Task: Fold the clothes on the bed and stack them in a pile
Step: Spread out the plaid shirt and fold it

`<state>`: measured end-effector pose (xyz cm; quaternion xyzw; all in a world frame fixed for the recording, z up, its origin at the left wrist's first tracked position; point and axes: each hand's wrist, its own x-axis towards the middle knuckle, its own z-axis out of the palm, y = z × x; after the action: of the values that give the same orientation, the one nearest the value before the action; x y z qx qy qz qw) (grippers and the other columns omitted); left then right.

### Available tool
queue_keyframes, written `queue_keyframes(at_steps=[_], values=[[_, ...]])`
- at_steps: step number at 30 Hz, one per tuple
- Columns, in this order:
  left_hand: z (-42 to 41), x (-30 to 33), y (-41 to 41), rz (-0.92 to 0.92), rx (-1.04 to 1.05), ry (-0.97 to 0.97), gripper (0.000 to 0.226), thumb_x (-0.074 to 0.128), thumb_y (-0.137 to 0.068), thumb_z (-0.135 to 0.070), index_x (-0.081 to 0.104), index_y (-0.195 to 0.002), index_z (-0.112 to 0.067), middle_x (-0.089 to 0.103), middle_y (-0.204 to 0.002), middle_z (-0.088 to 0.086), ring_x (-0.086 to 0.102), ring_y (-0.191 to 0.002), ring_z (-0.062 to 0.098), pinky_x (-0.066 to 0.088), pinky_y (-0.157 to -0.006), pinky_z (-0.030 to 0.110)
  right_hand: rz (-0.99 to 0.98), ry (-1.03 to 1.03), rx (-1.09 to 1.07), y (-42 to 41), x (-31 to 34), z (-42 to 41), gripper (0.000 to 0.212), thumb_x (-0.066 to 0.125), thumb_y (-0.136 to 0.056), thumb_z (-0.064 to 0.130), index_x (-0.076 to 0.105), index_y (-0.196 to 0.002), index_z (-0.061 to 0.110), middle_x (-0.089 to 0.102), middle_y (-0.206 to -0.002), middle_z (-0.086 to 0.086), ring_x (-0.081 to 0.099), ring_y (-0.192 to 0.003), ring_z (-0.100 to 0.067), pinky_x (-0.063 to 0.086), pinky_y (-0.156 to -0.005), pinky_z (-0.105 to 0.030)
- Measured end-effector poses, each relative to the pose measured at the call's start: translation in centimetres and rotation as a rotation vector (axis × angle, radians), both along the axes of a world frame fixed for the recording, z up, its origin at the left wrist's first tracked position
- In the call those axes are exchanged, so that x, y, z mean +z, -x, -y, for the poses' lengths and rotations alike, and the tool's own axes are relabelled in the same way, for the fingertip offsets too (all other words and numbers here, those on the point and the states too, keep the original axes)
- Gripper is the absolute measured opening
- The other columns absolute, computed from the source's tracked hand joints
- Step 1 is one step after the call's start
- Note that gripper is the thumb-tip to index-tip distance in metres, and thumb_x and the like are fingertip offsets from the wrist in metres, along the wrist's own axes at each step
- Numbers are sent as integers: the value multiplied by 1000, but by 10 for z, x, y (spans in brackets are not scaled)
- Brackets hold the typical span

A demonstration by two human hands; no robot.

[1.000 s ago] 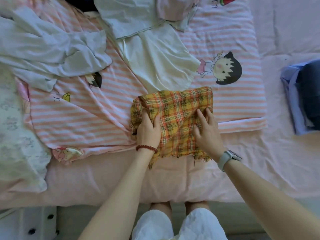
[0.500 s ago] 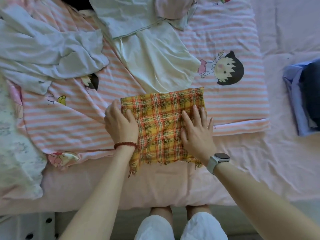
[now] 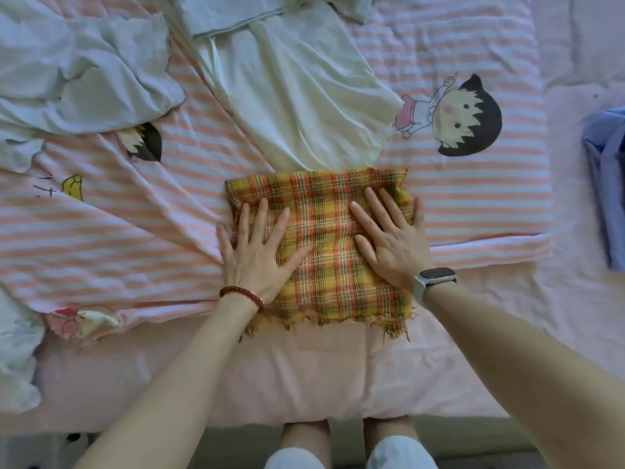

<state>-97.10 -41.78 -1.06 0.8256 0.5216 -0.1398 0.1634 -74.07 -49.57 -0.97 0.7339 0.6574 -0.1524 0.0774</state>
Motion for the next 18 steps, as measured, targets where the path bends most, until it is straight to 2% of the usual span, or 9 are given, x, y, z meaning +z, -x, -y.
queue_keyframes(at_steps=[2, 5, 8, 11, 14, 17, 18], values=[[-8, -3, 9, 3, -23, 16, 70, -5, -77, -78, -15, -137, -42, -20, -150, -9, -15, -142, 19, -16, -109, 50, 8, 11, 14, -6, 0, 3, 54, 19, -93, 52, 13, -143, 35, 21, -154, 0, 21, -142, -23, 8, -110, -64], [-15, 0, 14, 0, -26, 40, 73, -5, -76, -75, -14, -140, -40, -11, -155, -6, -13, -143, 21, -10, -112, 50, 29, 27, -20, -7, 8, 8, 57, 17, -92, 54, 13, -145, 34, 16, -156, -3, 14, -144, -24, 2, -110, -63], [-16, 4, 15, -1, -36, 55, 80, -4, -74, -79, -13, -142, -39, -13, -155, -7, -14, -143, 21, -10, -113, 50, 6, -109, -39, 9, 20, 19, 56, 37, -92, 40, 27, -146, 26, 18, -155, -13, 11, -143, -33, 0, -109, -64], [-15, 5, 18, 3, -50, 58, 87, 0, -67, -88, -21, -137, -41, -23, -148, -12, -18, -142, 21, -11, -112, 48, -58, -188, 174, 35, 27, 40, 54, 41, -89, 42, 35, -142, 30, 26, -152, -12, 18, -141, -38, 10, -107, -68], [-20, 4, 22, -39, -83, 51, 92, 1, -64, -90, -18, -140, -41, -16, -153, -11, -18, -142, 23, -10, -113, 47, -27, 30, 343, 28, 29, 70, 52, 37, -89, 46, 39, -140, 35, 35, -149, -6, 31, -135, -39, 24, -101, -70], [-24, 6, 23, -51, -95, 48, 82, 7, -75, -79, -8, -145, -39, -10, -156, -8, -15, -142, 23, -5, -114, 47, 16, 270, 199, -12, 28, 106, 50, 41, -92, 40, 36, -141, 34, 27, -151, -1, 25, -138, -37, 17, -108, -63], [-24, 8, 21, -45, -87, 52, 77, 12, -81, -74, -5, -146, -37, -9, -157, -7, -14, -142, 23, -4, -115, 47, 29, 326, 127, -23, 32, 118, 47, 40, -93, 38, 42, -139, 29, 34, -149, -4, 29, -137, -36, 19, -109, -59]])
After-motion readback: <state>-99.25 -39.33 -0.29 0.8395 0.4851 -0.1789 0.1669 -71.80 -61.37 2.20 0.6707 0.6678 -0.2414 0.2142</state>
